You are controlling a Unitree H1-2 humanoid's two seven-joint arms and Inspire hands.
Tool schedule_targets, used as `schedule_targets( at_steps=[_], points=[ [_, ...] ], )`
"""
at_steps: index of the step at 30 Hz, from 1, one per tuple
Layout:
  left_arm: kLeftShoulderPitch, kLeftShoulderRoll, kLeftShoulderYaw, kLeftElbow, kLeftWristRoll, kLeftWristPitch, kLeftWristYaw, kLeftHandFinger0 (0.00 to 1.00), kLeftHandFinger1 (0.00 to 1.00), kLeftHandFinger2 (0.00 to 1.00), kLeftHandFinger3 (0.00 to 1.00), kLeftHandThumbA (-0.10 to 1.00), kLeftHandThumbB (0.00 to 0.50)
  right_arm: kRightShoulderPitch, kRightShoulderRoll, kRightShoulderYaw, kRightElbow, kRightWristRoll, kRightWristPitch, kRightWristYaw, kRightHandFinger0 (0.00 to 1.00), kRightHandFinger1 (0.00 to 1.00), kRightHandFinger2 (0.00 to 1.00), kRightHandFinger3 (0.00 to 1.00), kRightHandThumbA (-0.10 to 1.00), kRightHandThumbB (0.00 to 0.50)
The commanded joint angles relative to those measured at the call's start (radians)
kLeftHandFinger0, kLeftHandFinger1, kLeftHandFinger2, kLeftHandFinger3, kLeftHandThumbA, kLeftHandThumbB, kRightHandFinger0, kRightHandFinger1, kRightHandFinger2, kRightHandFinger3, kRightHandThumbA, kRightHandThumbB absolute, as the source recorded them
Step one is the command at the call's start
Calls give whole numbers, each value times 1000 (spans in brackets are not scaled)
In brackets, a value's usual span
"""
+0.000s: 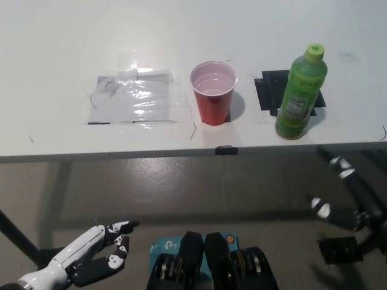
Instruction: The robot uses its right hand to pick up a bottle kept in the middle of the desk and tilt it into a cup kept next to it to pour water out
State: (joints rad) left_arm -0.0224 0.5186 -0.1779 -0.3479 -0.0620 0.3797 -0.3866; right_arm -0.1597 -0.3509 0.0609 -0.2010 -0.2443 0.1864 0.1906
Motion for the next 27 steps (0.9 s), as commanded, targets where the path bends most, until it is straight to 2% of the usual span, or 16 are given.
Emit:
schedule_targets(
  at_steps=[1, 3, 6, 7, 8, 10, 12, 16, 21, 27],
  points=[
    [1, 6, 8, -29, -5, 5, -17, 1000, 1000, 1000, 1000, 940, 302, -60, -11, -75, -59, 11, 7, -49, 1000, 1000, 1000, 1000, 597, 328],
    [8, 2, 8, -29, -6, 3, -17, 1000, 1000, 1000, 1000, 937, 307, -80, -3, -98, -65, -5, 32, -57, 1000, 1000, 1000, 1000, 620, 363],
    [14, -4, 5, -28, -8, 6, -18, 1000, 1000, 1000, 1000, 937, 308, -85, 3, -112, -67, -24, 47, -64, 1000, 1000, 1000, 1000, 657, 383],
    [17, -5, 7, -32, -6, 8, -16, 1000, 1000, 1000, 1000, 934, 301, -118, 0, -107, -55, -69, 76, -78, 1000, 1000, 1000, 1000, 862, 472],
    [20, -7, 7, -34, -6, 13, -15, 1000, 1000, 1000, 1000, 930, 304, -128, 0, -102, -49, -87, 92, -81, 1000, 1000, 1000, 1000, 938, 498],
    [22, -6, 5, -31, -1, 6, -15, 1000, 1000, 1000, 1000, 937, 304, -145, 3, -96, -42, -105, 115, -82, 1000, 1000, 1000, 1000, 992, 500],
    [22, -12, 10, -36, -10, 19, -14, 1000, 1000, 1000, 1000, 912, 320, -193, 10, -73, -16, -154, 171, -86, 1000, 1000, 1000, 1000, 1000, 500],
    [22, -11, 8, -37, -6, 17, -16, 1000, 1000, 1000, 1000, 917, 307, -267, 36, -62, 65, -160, 234, -94, 1000, 1000, 1000, 1000, 1000, 500],
    [17, -11, 0, -36, 4, 14, -17, 1000, 1000, 1000, 1000, 929, 294, -347, 35, -55, 204, -153, 222, -92, 1000, 1000, 1000, 1000, 1000, 500],
    [12, 5, -22, -26, 51, -1, -15, 986, 1000, 1000, 1000, 914, 305, -476, 38, -38, 416, -136, 184, -103, 1000, 1000, 1000, 1000, 1000, 500]
  ],
)
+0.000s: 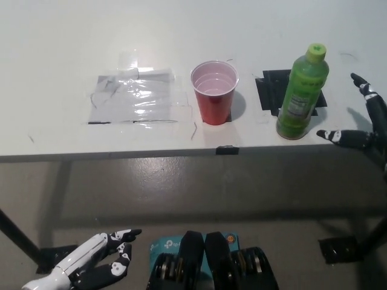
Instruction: The robot uses its right hand to pick up a bottle kept in the middle of the desk and tilt it into a cup kept next to it to pour water out
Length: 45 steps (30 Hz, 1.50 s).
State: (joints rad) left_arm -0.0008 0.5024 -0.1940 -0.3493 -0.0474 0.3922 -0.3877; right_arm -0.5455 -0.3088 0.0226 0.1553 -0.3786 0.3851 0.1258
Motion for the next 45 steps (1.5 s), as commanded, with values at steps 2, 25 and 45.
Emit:
schedule_targets(
  at_steps=[2, 25, 45],
  points=[
    [-9, 20, -6, -26, 36, -10, -12, 976, 1000, 1000, 1000, 911, 295, -113, 4, 4, 80, -3, -6, -45, 1000, 1000, 1000, 1000, 1000, 500],
    [-24, 11, -7, -33, 35, 10, -24, 996, 1000, 1000, 1000, 919, 299, -166, 73, 159, 58, -64, 85, 1, 1000, 1000, 1000, 1000, 893, 500],
    [-11, 10, -19, -37, 56, 4, -39, 994, 1000, 1000, 1000, 918, 298, -227, 268, -85, 326, 69, 27, -226, 1000, 1000, 1000, 1000, 754, 500]
  ],
)
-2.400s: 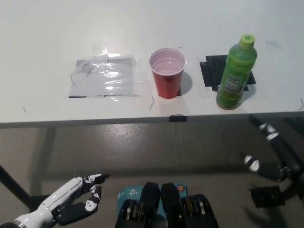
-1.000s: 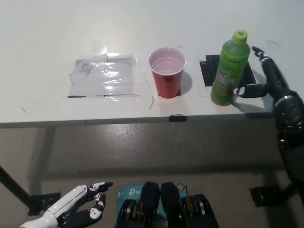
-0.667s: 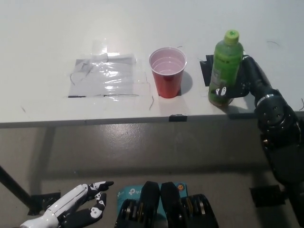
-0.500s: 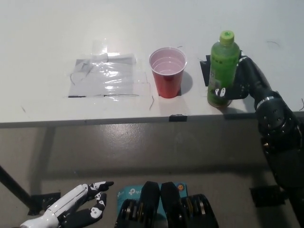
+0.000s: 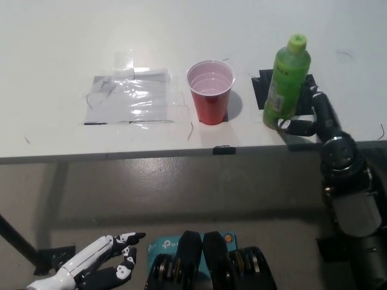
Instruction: The robot uses its right hand to pick up a bottle kept in the middle of the desk and tilt it into a cup kept next to it to pour water out
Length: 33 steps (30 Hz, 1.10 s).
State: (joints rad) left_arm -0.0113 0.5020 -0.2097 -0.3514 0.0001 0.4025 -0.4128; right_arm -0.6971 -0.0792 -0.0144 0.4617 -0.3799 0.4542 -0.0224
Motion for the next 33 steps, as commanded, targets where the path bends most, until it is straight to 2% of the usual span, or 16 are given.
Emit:
schedule_targets(
  at_steps=[1, 3, 9, 17, 20, 26, 27, 29, 33],
  points=[
    [-1, 11, -3, -36, 10, -6, -14, 996, 1000, 1000, 1000, 916, 296, -79, 47, -57, 24, 81, -44, -77, 1000, 1000, 1000, 1000, 745, 500],
    [0, 10, -3, -36, 12, -1, -14, 1000, 1000, 1000, 1000, 911, 298, -83, 53, -43, 31, 62, -51, -84, 1000, 1000, 1000, 1000, 774, 500],
    [-1, 13, -6, -33, 21, -8, -17, 1000, 1000, 1000, 1000, 914, 318, -108, 74, -8, 50, 51, -63, -98, 1000, 1000, 1000, 1000, 746, 500],
    [8, 7, -11, -34, 22, -9, -21, 1000, 1000, 1000, 1000, 899, 305, -106, 45, 40, -9, 20, -34, -97, 1000, 1000, 1000, 1000, 759, 500],
    [9, 8, -13, -31, 26, -9, -23, 994, 1000, 1000, 1000, 922, 326, -112, 38, 26, -3, 32, -54, -118, 1000, 1000, 1000, 1000, 725, 500],
    [10, 5, -9, -26, 17, -14, -32, 997, 1000, 1000, 1000, 906, 281, -138, 35, -6, 49, 52, -71, -163, 1000, 1000, 1000, 1000, 730, 500],
    [10, 5, -9, -24, 20, -16, -32, 993, 1000, 1000, 1000, 913, 286, -144, 41, -13, 59, 51, -66, -180, 1000, 1000, 1000, 1000, 742, 500],
    [6, 2, -10, -27, 17, -17, -34, 986, 1000, 1000, 1000, 896, 262, -152, 46, -27, 81, 42, -62, -222, 1000, 1000, 1000, 1000, 781, 500],
    [5, 6, -11, -34, 21, -7, -36, 986, 1000, 1000, 1000, 899, 262, -176, 51, -42, 159, 41, -120, -298, 1000, 1000, 1000, 1000, 695, 425]
  ],
)
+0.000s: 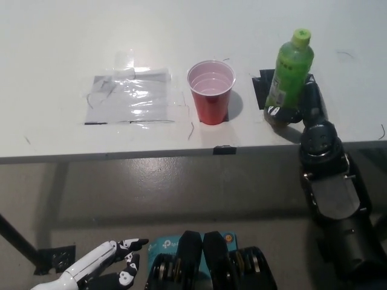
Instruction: The robot uses its right hand to pick up a bottle kept in the middle of the desk and tilt it into a cup kept next to it to pour water out
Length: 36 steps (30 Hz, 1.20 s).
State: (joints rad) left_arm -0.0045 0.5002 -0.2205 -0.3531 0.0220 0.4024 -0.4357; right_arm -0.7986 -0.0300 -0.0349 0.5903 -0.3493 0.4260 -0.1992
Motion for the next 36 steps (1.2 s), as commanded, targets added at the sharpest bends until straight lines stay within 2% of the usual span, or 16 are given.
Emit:
schedule_targets(
  at_steps=[1, 2, 4, 8, 13, 16, 17, 18, 19, 20, 21, 22, 23, 24, 25, 36],
  points=[
    [-1, 7, 0, -32, -1, -7, -13, 984, 1000, 1000, 1000, 899, 263, -77, 2, -22, 36, 11, -96, -126, 1000, 1000, 1000, 1000, 692, 425],
    [-10, 14, -3, -28, 0, -8, -20, 981, 1000, 1000, 1000, 907, 274, -85, 6, -38, 59, 14, -121, -167, 1000, 1000, 1000, 1000, 647, 397],
    [-10, 13, -1, -30, -2, -3, -20, 989, 1000, 1000, 1000, 909, 274, -95, 9, -48, 81, 22, -139, -190, 1000, 1000, 1000, 1000, 619, 387],
    [-8, 17, -5, -35, 0, -1, -24, 1000, 1000, 1000, 1000, 917, 281, -101, 14, -38, 93, 25, -130, -185, 1000, 1000, 1000, 1000, 682, 435],
    [-7, 14, -9, -30, 8, -8, -26, 990, 1000, 1000, 1000, 904, 276, -94, 24, -7, 66, 16, -114, -168, 1000, 1000, 1000, 1000, 706, 455],
    [-7, 12, -8, -30, 6, -4, -27, 988, 1000, 1000, 1000, 906, 283, -91, 29, -1, 60, 28, -150, -167, 1000, 1000, 1000, 1000, 667, 419],
    [-10, 13, -8, -32, 5, -4, -28, 988, 1000, 1000, 1000, 903, 272, -85, 27, 9, 50, 19, -182, -178, 461, 581, 897, 1000, 555, 198],
    [-14, 15, -9, -33, 5, -1, -31, 990, 1000, 1000, 1000, 902, 272, -82, 30, 1, 45, 27, -210, -197, 252, 358, 644, 1000, 497, 147],
    [-14, 14, -8, -29, 3, -3, -31, 990, 1000, 1000, 1000, 900, 279, -74, 23, 11, 50, 10, -265, -231, 150, 215, 330, 1000, 279, 6],
    [-14, 13, -7, -28, 2, -4, -30, 990, 1000, 1000, 1000, 897, 277, -62, 18, 18, 31, 7, -287, -228, 6, 14, 85, 1000, 170, 0],
    [-14, 13, -8, -28, 2, -4, -30, 989, 1000, 1000, 1000, 895, 277, -62, 17, 20, 32, 9, -289, -230, 0, 0, 2, 1000, 113, 0],
    [-14, 14, -9, -31, 7, -3, -30, 986, 1000, 1000, 1000, 896, 271, -61, 13, 26, 27, 1, -289, -235, 0, 0, 0, 972, 92, 0],
    [-14, 15, -10, -34, 9, -3, -30, 984, 1000, 1000, 1000, 905, 279, -59, 2, 43, 20, -23, -291, -246, 0, 0, 0, 570, 4, 0],
    [-15, 16, -12, -36, 11, 1, -31, 991, 1000, 1000, 1000, 912, 281, -56, -9, 57, 15, -39, -298, -249, 0, 0, 0, 473, -83, 0],
    [-16, 17, -12, -34, 9, 3, -32, 994, 1000, 1000, 1000, 912, 281, -54, -13, 62, 13, -37, -306, -248, 0, 0, 0, 412, -99, 0],
    [-15, 16, -10, -33, 7, 2, -33, 1000, 1000, 1000, 1000, 894, 266, -33, -102, 112, 4, -54, -382, -233, 0, 0, 0, 205, -100, 0]
  ],
)
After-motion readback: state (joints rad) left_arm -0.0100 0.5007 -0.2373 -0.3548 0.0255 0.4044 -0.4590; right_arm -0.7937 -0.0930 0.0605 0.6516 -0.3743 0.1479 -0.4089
